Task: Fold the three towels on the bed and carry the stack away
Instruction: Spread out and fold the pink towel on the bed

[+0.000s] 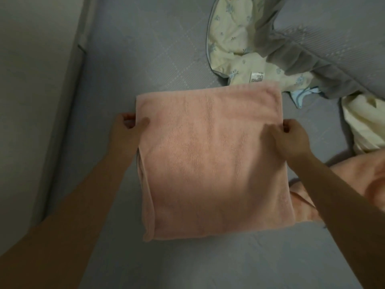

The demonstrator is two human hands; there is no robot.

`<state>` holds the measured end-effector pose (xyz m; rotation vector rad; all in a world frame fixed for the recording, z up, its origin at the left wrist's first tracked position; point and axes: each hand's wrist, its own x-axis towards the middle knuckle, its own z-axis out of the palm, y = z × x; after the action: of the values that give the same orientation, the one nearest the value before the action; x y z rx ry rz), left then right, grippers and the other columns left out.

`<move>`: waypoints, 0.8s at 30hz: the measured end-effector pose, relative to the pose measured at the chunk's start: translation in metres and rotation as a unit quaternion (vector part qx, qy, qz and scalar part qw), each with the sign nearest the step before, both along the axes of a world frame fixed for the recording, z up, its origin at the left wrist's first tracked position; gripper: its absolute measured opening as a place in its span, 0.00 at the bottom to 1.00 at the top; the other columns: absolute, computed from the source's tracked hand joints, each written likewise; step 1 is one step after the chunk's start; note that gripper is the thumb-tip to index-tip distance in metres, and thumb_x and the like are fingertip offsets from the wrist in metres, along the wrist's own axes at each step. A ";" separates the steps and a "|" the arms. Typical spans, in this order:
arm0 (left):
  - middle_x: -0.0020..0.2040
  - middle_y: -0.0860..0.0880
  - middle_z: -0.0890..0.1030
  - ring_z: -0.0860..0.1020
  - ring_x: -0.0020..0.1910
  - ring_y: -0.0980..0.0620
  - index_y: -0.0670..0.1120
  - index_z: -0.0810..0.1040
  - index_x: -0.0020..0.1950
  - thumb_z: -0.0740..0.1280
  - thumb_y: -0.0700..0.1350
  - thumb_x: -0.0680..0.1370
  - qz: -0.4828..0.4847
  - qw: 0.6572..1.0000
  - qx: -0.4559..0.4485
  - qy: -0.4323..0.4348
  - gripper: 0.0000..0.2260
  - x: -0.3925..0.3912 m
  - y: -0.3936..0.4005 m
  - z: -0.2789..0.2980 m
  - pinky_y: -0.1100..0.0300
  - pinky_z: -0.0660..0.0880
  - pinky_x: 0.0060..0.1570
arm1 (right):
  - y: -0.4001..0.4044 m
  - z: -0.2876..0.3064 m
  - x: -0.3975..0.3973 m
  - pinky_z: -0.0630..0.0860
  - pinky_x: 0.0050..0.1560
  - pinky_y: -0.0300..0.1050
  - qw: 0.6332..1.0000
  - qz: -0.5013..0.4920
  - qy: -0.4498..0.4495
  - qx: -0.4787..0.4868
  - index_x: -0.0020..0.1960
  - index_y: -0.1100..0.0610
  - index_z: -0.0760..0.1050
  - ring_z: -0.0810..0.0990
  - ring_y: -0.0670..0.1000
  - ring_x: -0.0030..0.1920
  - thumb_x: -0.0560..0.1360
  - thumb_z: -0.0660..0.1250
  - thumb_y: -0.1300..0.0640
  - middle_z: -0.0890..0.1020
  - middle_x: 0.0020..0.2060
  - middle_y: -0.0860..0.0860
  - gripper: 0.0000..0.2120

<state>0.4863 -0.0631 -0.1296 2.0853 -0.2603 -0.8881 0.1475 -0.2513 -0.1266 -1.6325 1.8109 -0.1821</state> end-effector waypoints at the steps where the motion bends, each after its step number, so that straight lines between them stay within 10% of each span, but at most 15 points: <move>1: 0.52 0.41 0.82 0.80 0.46 0.49 0.40 0.76 0.59 0.74 0.51 0.69 0.002 1.000 0.008 0.015 0.24 -0.008 0.013 0.003 0.56 0.75 0.40 | 0.011 0.001 -0.007 0.64 0.33 0.41 1.000 -0.003 0.001 0.011 0.49 0.53 0.73 0.74 0.51 0.40 0.75 0.66 0.49 0.75 0.37 0.47 0.09; 6: 0.41 0.51 0.78 0.78 0.39 0.50 0.50 0.71 0.49 0.73 0.37 0.69 -0.044 0.996 0.080 -0.012 0.16 -0.070 0.096 0.009 0.60 0.73 0.37 | 0.077 0.007 -0.053 0.72 0.51 0.48 0.997 -0.006 0.041 0.069 0.63 0.55 0.74 0.75 0.52 0.49 0.75 0.66 0.47 0.78 0.48 0.49 0.19; 16: 0.34 0.52 0.77 0.75 0.33 0.54 0.48 0.74 0.40 0.74 0.45 0.71 0.009 0.982 0.183 -0.039 0.09 -0.163 0.196 0.026 0.63 0.67 0.31 | 0.177 0.021 -0.122 0.73 0.39 0.52 0.987 -0.046 0.017 0.155 0.43 0.59 0.74 0.76 0.56 0.37 0.77 0.66 0.52 0.80 0.37 0.58 0.10; 21: 0.40 0.43 0.80 0.77 0.41 0.47 0.43 0.80 0.42 0.69 0.42 0.77 0.053 0.991 0.111 0.044 0.05 -0.167 0.217 0.029 0.47 0.78 0.48 | 0.191 0.028 -0.141 0.77 0.42 0.57 0.989 -0.078 -0.026 0.125 0.39 0.55 0.75 0.79 0.60 0.39 0.76 0.65 0.49 0.81 0.38 0.60 0.11; 24: 0.37 0.45 0.80 0.77 0.38 0.54 0.42 0.80 0.40 0.66 0.38 0.76 -0.060 0.992 0.102 0.036 0.06 -0.163 0.236 0.037 0.62 0.74 0.42 | 0.195 0.033 -0.157 0.79 0.48 0.60 0.983 -0.129 -0.081 0.101 0.39 0.52 0.76 0.81 0.61 0.42 0.75 0.66 0.49 0.82 0.38 0.53 0.09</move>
<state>0.3228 0.1724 -0.0929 2.2389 -0.2675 -1.0984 -0.0094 -0.0559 -0.0937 -1.2075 1.8442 -0.2317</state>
